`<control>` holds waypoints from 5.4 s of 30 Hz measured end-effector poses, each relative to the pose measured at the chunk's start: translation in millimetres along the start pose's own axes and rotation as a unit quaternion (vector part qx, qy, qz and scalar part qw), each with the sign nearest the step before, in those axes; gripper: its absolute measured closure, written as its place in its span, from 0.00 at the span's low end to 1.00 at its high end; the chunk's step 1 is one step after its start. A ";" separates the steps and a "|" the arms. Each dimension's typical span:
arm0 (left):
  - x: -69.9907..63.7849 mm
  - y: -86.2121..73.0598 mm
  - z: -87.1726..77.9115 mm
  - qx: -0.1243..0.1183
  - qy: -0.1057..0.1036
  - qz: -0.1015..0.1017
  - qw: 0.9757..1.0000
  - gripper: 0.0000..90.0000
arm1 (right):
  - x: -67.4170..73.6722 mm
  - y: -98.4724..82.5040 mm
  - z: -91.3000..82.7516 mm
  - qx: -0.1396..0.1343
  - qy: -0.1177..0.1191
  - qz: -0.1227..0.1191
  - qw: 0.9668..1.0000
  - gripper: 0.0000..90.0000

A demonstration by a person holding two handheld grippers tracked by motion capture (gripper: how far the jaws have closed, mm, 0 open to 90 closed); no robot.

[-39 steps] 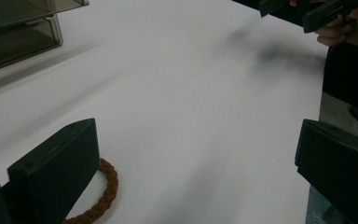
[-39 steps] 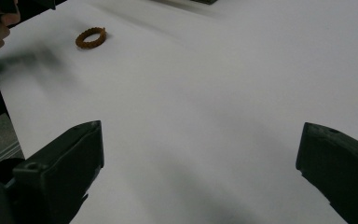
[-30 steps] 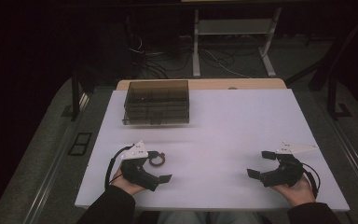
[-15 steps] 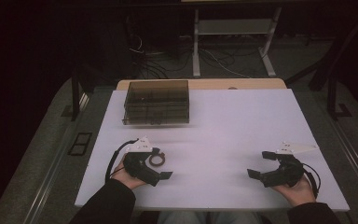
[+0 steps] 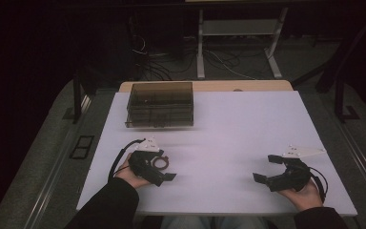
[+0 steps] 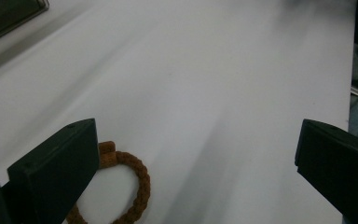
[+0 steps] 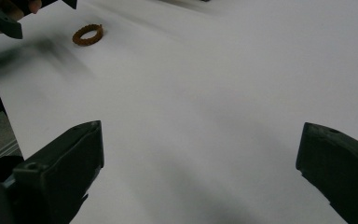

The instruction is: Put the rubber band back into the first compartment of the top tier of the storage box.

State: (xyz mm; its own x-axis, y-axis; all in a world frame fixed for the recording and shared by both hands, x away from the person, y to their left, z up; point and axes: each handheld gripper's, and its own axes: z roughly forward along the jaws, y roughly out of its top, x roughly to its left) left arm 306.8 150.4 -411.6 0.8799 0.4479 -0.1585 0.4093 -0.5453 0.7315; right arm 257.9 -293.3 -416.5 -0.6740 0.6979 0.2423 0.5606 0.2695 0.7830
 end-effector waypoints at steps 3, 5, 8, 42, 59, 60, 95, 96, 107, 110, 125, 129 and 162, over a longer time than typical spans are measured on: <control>2.5 -0.6 2.7 0.009 0.001 -0.001 1.000 0.00 | -0.1 0.0 -0.1 0.000 -0.001 0.000 1.000 0.01; 3.4 -0.6 3.2 0.011 0.001 0.001 1.000 0.00 | -0.2 -0.2 0.0 0.000 0.000 -0.001 1.000 0.01; 6.0 -1.6 6.4 0.023 0.004 0.001 1.000 0.00 | -0.1 -0.2 0.1 0.001 0.000 0.000 1.000 0.01; 12.7 -9.2 18.0 0.101 0.003 0.024 0.995 0.19 | 0.5 -0.9 2.9 0.009 0.005 0.001 1.000 0.01; 16.3 -10.8 17.3 0.103 0.011 0.019 0.994 0.42 | 0.6 -1.0 3.2 0.012 0.006 -0.001 1.000 0.01; 16.3 -10.8 17.3 0.103 0.011 0.019 0.994 0.43 | 0.6 -1.0 3.2 0.012 0.006 -0.001 1.000 0.01; 22.9 -11.8 13.0 0.106 0.020 0.013 0.994 0.91 | 0.5 -1.0 2.9 0.011 0.002 -0.003 1.000 0.01; 22.9 -11.7 12.5 0.105 0.020 0.013 0.994 0.91 | 0.5 -1.0 2.9 0.011 0.002 -0.003 1.000 0.01; 24.7 -8.7 2.8 0.100 0.017 0.010 0.995 0.91 | 0.5 -1.0 2.8 0.011 0.003 -0.003 1.000 0.01; 24.9 -8.0 0.0 0.093 0.015 0.005 0.996 0.91 | 0.5 -1.0 2.9 0.011 0.002 -0.003 1.000 0.01; 31.9 -7.1 -14.3 0.063 0.019 -0.007 0.998 0.91 | 0.6 -1.1 2.9 0.012 0.002 -0.003 1.000 0.01; 34.7 -5.7 -19.2 0.059 0.024 -0.006 0.998 0.91 | 0.2 -1.1 2.9 0.011 0.002 -0.004 1.000 0.01; 50.5 7.5 -48.3 0.016 0.050 -0.018 0.998 0.91 | 0.2 -1.2 3.6 0.012 0.002 -0.005 1.000 0.01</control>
State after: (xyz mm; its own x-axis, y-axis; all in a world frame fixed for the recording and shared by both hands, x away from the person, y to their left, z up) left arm 342.6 203.1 -382.1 0.8362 0.5361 -0.1158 0.4497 -0.5492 0.7044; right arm 258.8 -291.0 -419.5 -0.6815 0.6923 0.2372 0.5652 0.2921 0.7715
